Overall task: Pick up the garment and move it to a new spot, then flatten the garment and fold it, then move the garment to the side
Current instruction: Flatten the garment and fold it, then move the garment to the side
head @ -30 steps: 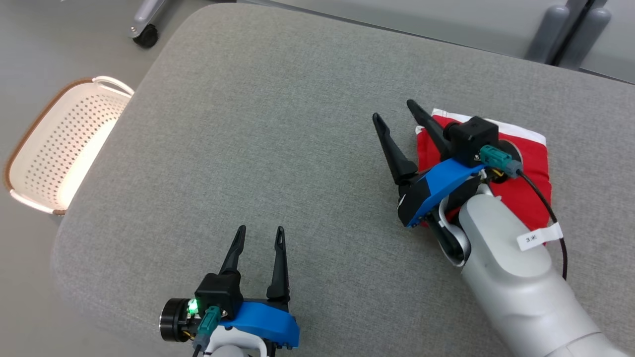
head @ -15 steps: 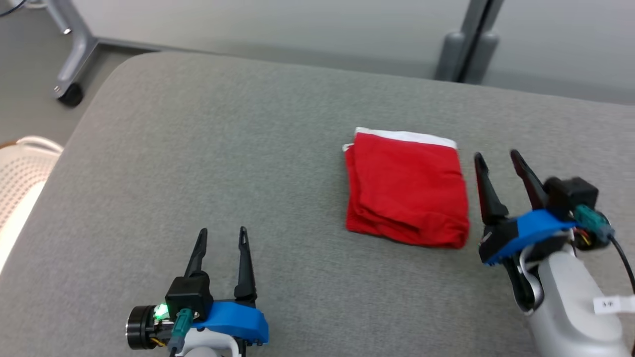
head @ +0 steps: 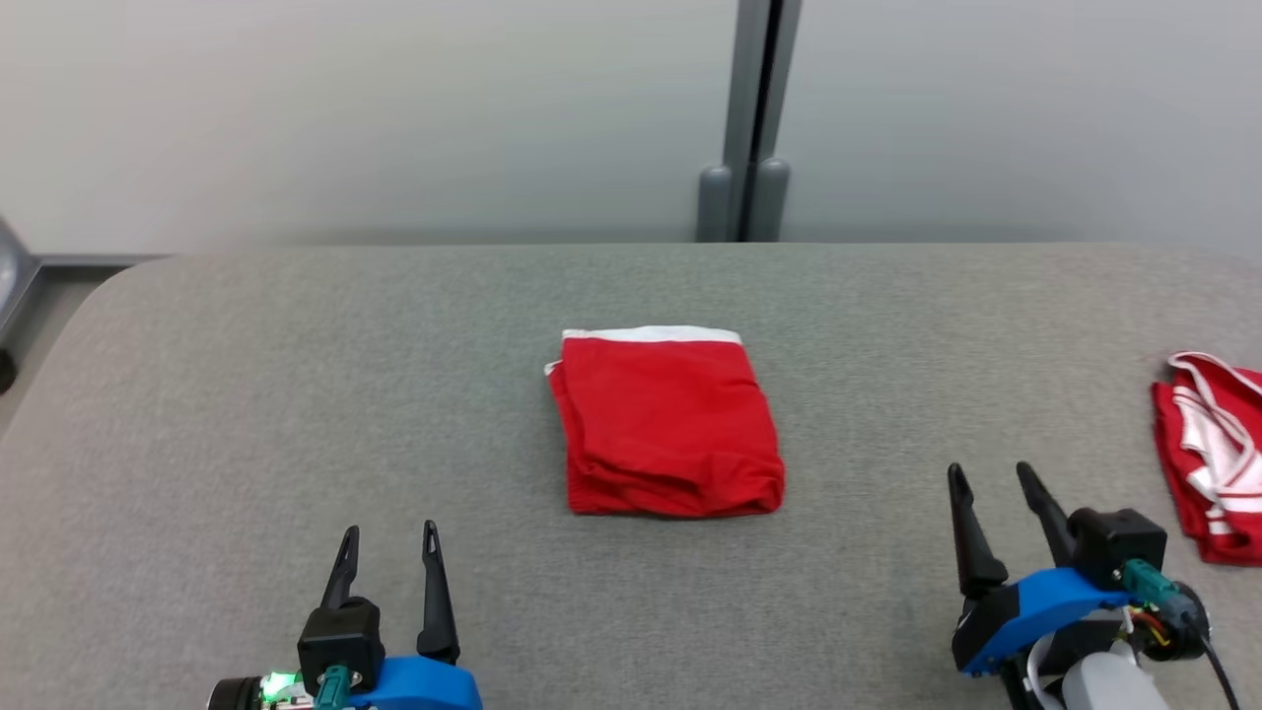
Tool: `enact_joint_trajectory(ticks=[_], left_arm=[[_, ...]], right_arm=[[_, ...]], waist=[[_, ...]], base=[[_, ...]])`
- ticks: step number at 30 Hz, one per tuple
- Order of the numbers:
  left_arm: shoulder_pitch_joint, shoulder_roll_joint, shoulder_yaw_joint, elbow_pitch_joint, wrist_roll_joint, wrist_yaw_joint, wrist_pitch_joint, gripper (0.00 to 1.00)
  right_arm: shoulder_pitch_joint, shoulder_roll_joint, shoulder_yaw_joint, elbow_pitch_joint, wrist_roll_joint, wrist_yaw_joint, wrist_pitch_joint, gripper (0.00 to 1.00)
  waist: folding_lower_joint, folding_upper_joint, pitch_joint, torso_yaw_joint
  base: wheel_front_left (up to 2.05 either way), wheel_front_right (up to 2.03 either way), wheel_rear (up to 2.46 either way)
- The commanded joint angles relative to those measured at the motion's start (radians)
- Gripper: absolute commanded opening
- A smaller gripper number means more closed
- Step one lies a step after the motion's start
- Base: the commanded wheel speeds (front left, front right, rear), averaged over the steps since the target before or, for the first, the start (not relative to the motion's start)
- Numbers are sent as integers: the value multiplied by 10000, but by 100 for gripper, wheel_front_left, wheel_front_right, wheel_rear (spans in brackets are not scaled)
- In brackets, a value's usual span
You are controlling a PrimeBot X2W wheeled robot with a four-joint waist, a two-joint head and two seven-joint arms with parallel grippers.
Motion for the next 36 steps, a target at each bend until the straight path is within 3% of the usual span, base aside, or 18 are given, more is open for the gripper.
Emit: enact_joint_trajectory(ticks=[1, 10, 18, 25, 36], left_arm=[[72, -5, 106, 54, 130, -54, -24, 100], [441, -3, 435, 248, 205, -150, -24, 100], [355, -3, 317, 299, 219, -264, -24, 100], [164, 0, -74, 308, 137, -373, -24, 100], [-359, -3, -1118, 112, -200, -324, -24, 100]], right_arm=[[281, 25, 167, -46, 210, 1, -51, 100], [804, 14, 807, -155, 692, 1, -51, 100], [614, 15, 937, -141, 734, 1, -51, 100], [79, 17, 1231, 205, 804, 1, -51, 100], [-2352, -21, 494, 2657, 450, 1, -48, 100]], waist=[[3, 2, -359, -408], [3, 2, -642, -999], [3, 2, -601, -885], [3, 2, -374, -148], [3, 2, 850, 2062]], base=[[0, 0, 0], [0, 0, 0], [0, 0, 0], [0, 0, 0], [0, 0, 0]])
